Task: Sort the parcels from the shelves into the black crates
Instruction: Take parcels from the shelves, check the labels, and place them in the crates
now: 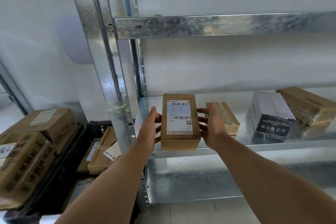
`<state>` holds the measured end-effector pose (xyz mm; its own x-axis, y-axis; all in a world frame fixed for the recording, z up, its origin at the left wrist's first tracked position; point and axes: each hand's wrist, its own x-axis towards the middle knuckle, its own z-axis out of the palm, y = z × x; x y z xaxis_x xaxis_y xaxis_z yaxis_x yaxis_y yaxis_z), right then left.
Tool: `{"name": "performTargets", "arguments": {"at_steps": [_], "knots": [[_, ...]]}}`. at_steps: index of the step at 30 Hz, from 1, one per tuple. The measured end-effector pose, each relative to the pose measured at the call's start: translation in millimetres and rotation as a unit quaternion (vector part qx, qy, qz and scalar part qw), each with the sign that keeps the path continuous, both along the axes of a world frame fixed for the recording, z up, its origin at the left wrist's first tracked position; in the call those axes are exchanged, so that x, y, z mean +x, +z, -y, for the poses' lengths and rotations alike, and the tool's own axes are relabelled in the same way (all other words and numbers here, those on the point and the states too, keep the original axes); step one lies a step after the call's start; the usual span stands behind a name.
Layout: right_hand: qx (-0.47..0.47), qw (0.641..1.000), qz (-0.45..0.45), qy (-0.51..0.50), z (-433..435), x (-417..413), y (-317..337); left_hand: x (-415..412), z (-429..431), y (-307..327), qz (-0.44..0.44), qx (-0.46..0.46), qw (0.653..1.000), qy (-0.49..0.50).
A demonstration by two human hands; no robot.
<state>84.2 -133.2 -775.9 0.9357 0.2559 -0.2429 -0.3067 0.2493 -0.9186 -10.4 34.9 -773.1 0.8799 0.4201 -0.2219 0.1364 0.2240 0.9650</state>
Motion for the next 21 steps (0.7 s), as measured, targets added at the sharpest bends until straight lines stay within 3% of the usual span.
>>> {"name": "performTargets", "arguments": {"at_steps": [21], "knots": [[-0.053, 0.998, -0.010, -0.040, 7, -125, -37, -112, 4, -36, -0.001, 0.032, 0.999, -0.035]]}}
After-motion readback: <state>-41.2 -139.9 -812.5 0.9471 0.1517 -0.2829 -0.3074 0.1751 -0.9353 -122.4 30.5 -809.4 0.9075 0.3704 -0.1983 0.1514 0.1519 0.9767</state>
